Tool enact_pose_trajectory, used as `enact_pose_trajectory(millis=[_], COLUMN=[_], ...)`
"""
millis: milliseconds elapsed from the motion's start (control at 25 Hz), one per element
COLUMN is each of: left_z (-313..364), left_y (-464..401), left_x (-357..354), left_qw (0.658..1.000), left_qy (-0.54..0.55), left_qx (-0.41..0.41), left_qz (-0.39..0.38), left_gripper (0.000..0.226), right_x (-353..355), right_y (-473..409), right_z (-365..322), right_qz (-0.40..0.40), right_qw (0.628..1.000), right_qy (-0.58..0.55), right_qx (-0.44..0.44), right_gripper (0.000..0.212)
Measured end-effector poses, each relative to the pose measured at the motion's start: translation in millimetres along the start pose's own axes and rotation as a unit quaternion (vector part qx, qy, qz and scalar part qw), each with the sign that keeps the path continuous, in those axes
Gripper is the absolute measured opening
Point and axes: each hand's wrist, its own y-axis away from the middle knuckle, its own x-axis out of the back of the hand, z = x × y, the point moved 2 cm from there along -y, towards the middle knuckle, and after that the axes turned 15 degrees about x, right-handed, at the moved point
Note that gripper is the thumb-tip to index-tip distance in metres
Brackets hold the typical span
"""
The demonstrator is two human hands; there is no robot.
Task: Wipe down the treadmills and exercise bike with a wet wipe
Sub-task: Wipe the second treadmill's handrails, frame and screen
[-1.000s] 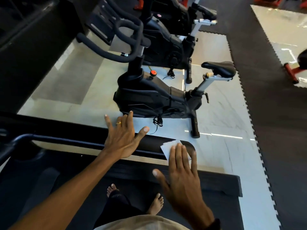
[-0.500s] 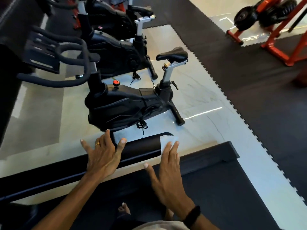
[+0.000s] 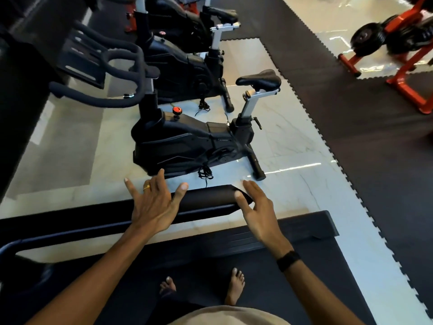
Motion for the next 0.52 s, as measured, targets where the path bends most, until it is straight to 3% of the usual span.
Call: enact_pose_trajectory(millis=[160, 360, 520], left_z=[2.3, 1.9, -3.1], left_y=[-0.3, 3.7, 13.9], left_x=[0.9, -0.7, 8.6], left_qw=[0.999, 0.997, 0.977], left_qy=[-0.02, 0.004, 0.171], left_qx=[0.007, 0.011, 0.004], left_qz=[0.027, 0.076, 0.128], left_gripper=[0.124, 0.116, 0.099], right_x=[-4.3, -0.8, -14.4], right_y=[38.7, 51.5, 22.8], right_z=[6.6, 9.6, -6.4], right_qz=[-0.051, -0.191, -0.266], right_qw=[0.971, 0.834, 0.737], right_qy=[0.15, 0.377, 0.445], right_qx=[0.177, 0.356, 0.434], right_gripper=[0.075, 0.076, 0.084])
